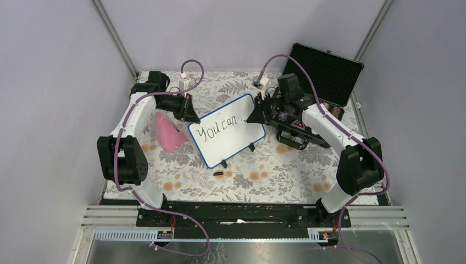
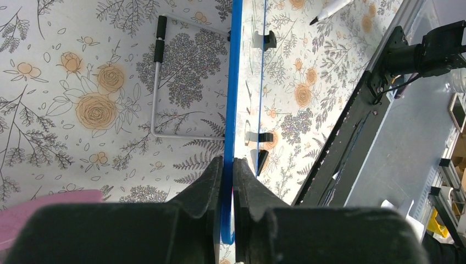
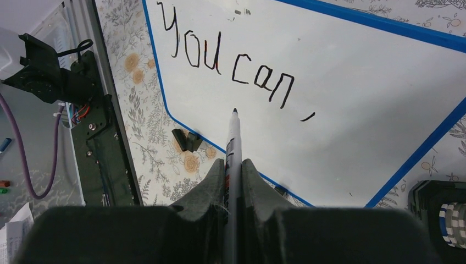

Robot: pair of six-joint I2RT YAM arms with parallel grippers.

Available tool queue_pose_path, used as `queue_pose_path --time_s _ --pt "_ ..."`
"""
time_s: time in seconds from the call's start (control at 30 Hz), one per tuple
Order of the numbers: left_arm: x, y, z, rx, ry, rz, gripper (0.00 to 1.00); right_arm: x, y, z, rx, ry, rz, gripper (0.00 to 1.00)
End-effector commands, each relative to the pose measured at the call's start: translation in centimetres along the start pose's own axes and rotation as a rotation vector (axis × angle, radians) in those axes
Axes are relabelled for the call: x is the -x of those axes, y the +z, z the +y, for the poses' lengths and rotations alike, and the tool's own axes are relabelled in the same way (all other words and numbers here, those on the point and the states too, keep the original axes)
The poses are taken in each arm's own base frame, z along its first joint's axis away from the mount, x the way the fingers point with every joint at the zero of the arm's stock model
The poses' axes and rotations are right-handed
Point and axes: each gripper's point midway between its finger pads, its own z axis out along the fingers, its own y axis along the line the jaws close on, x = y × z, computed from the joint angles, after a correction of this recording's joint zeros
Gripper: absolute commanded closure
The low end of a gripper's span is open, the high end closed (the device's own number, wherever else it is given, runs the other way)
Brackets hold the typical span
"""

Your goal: Write a sentence on the whiteboard

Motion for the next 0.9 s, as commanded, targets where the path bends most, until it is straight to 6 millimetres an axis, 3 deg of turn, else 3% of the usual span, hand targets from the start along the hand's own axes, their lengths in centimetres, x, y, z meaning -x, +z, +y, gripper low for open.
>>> queue_pose_path --time_s 0.0,0.27,0.53,0.7,0.87 --pt "0.8 0.5 1.0 0.024 0.089 0.03 1.0 0.2 -0.2 1.3 0.038 -0.011 -0.013 1.0" --pt "0.6 1.2 0.8 0.003 0.108 0.049 0.99 -0.2 0.5 2.1 0.065 -0.021 -0.01 1.0" --pt "1.1 0.2 0.0 0.028 0.107 0.022 0.73 0.9 1.4 3.3 0.08 -0.063 -0.018 1.0" --pt "1.3 -0.9 -0.1 0.045 0.086 -0.023 0.66 1.6 2.2 3.7 0.084 -0.104 -0.032 1.0" --pt "0.9 -1.4 0.0 0.048 0.063 -0.038 0.65 1.2 3.9 4.8 0.086 -0.163 -0.007 1.0"
